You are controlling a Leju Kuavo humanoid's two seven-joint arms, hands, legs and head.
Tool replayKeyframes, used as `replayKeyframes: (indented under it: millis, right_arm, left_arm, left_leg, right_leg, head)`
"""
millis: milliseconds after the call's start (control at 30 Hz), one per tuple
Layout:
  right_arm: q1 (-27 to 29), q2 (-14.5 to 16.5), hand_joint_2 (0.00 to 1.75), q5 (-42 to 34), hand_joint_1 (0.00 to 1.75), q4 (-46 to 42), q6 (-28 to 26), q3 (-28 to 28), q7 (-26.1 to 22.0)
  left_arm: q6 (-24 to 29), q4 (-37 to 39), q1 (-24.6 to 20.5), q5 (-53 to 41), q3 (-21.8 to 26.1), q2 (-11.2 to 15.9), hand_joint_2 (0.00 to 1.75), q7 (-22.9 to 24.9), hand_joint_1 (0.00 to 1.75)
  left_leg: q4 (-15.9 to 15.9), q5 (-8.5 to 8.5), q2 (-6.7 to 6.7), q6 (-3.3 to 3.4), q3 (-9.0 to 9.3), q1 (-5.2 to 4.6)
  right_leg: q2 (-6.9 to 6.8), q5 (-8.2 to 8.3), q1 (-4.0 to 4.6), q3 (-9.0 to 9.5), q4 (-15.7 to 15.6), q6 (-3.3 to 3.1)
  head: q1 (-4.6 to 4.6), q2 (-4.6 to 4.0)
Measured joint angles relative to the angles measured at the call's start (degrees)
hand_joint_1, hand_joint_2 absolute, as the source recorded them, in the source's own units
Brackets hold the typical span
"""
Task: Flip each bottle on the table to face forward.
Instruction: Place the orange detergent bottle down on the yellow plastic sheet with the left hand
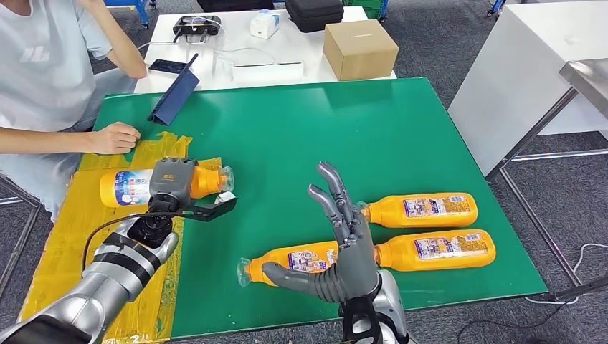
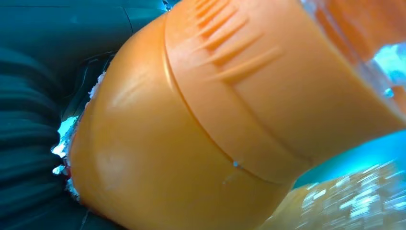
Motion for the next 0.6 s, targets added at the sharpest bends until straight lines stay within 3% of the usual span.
replayKeyframes:
  millis: [333,533,567,600]
  right_arm:
    - [-0.5,0.0,1.75,0.6,0.00,0.4,1.3,0.0,1.3]
    - [-1.1,0.0,1.75,0.5,0.00,1.2,1.5,0.1,1.5]
    - [-1.1,0.0,1.75,0.5,0.00,1.3,1.5,0.1,1.5]
    - [-1.2,0.0,1.75,0.5,0.00,1.4,1.5,0.2,1.5]
  left_arm:
    - [-1.9,9.9,-2.5,0.0,2.7,0.0,1.75,3.5,1.75]
    - [-2.2,14.0,-2.9,0.3,6.1,0.0,1.75,3.1,1.75]
    - [-2.2,14.3,-3.1,0.3,6.5,0.0,1.75,2.9,1.73]
    - [-2.2,14.7,-3.3,0.3,6.9,0.0,1.75,2.8,1.54]
  left_leg:
    - [0.0,0.00,-0.02,0.00,-0.05,-0.01]
    - [0.0,0.00,-0.06,0.00,-0.03,0.00]
    - [0.0,0.00,-0.07,0.00,-0.02,0.00]
    - [0.0,0.00,-0.06,0.00,-0.01,0.00]
  right_leg:
    - [0.00,-0.01,0.00,-0.02,0.0,0.00]
    - [-0.01,-0.01,0.00,0.01,0.0,0.00]
    - [-0.02,-0.01,0.00,0.03,0.0,0.00]
    - [-0.02,-0.01,0.00,0.04,0.0,0.00]
  head:
    - [0.01,0.00]
    - [0.01,0.00]
    - [0.01,0.00]
    - [0.01,0.00]
